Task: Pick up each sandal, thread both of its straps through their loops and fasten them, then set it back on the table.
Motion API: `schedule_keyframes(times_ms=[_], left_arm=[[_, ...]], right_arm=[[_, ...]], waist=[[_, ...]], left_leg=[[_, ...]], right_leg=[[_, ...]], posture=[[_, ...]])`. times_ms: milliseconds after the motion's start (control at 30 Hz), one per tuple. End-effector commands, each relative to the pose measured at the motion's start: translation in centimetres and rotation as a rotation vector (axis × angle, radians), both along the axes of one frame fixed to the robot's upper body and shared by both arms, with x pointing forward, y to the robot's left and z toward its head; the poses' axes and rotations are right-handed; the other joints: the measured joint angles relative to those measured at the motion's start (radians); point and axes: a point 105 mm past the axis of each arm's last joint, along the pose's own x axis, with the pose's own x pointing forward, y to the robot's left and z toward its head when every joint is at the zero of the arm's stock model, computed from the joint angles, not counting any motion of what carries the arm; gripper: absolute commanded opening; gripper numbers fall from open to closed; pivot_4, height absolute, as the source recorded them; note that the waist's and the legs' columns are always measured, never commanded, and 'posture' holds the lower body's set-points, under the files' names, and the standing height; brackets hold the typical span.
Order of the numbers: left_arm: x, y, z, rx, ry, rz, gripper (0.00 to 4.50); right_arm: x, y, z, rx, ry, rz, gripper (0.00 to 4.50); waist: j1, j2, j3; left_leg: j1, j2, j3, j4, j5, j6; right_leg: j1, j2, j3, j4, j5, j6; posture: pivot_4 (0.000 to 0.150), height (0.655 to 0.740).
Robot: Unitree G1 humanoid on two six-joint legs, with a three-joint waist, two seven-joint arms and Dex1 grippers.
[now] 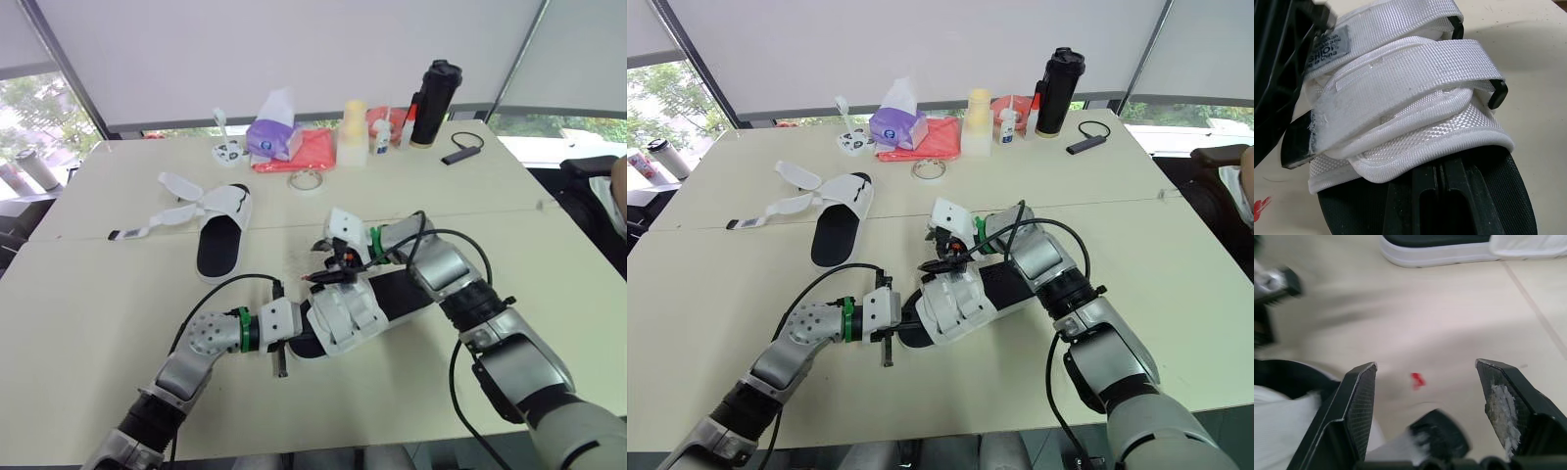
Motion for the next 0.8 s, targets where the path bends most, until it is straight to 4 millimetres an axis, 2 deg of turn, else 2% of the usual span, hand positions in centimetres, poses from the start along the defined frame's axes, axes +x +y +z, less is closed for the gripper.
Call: schedule_keyframes(times_ms=[33, 133, 267, 400, 467, 567, 667, 800], left_arm=[[-1.3, 0.4, -3.3, 0.093, 0.115, -0.010, 0.00], [-1.3, 0.4, -3.3, 0.092, 0.116, -0.007, 0.00], [-1.4, 0.5, -3.3, 0.093, 0.118, -0.004, 0.00], [-1.3, 0.5, -3.3, 0.092, 0.118, -0.005, 0.00], [-1.3, 0.4, -3.3, 0.091, 0.118, -0.005, 0.00], [-1.2, 0.3, -3.3, 0.091, 0.117, -0.007, 0.00], [-1.1, 0.2, -3.4, 0.089, 0.116, -0.011, 0.00], [-1.1, 0.2, -3.4, 0.087, 0.118, -0.014, 0.00]], right_arm=[[0.1, 0.3, 0.2, -0.023, -0.073, 0.029, 3.42], [0.5, -0.2, 1.5, 0.010, -0.082, 0.014, 3.42], [1.2, -1.2, 6.7, 0.157, -0.063, -0.060, 3.42], [0.6, -2.9, 10.4, 0.270, 0.042, -0.107, 3.42], [-0.2, -3.8, 11.2, 0.295, 0.121, -0.118, 3.42], [-2.0, -5.3, 11.4, 0.291, 0.263, -0.110, 3.42], [-3.8, -9.8, 9.7, 0.274, 0.562, -0.255, 3.42], [-5.3, -11.7, 7.9, 0.221, 0.699, -0.343, 3.42]], waist=[[-0.001, 0.000, 0.000], [0.000, 0.000, 0.000], [0.001, 0.000, 0.000], [0.003, 0.000, 0.000], [0.003, 0.000, 0.000], [0.004, 0.000, 0.000], [0.013, 0.000, 0.000], [0.005, 0.003, -0.001]], left_leg=[[0.000, 0.000, 0.000, 0.000, 0.000, 0.000], [0.000, 0.000, 0.000, 0.000, 0.000, 0.000], [-0.001, 0.000, 0.000, 0.000, 0.000, 0.000], [-0.001, 0.000, 0.000, 0.000, 0.000, 0.000], [-0.001, 0.000, 0.000, -0.001, 0.000, 0.000], [-0.001, 0.000, 0.000, -0.001, 0.000, 0.000], [-0.004, -0.001, 0.000, 0.000, 0.000, 0.000], [-0.004, 0.000, 0.001, -0.001, -0.001, 0.001]], right_leg=[[0.000, 0.000, 0.000, 0.000, 0.000, 0.000], [0.000, 0.000, 0.000, 0.000, 0.000, 0.000], [0.000, 0.000, 0.000, 0.000, 0.000, 0.000], [0.000, 0.000, 0.000, 0.001, 0.000, 0.000], [0.000, -0.001, 0.000, 0.000, 0.000, 0.000], [0.000, -0.001, 0.000, 0.000, 0.000, 0.000], [0.000, -0.002, -0.001, -0.001, 0.000, 0.000], [0.002, -0.002, -0.001, -0.009, -0.001, -0.002]], posture=[[0.150, 0.7400], [0.150, 0.7400], [0.150, 0.7400], [0.150, 0.7400], [0.150, 0.7400], [0.150, 0.7400], [0.150, 0.7400], [0.150, 0.7400]])
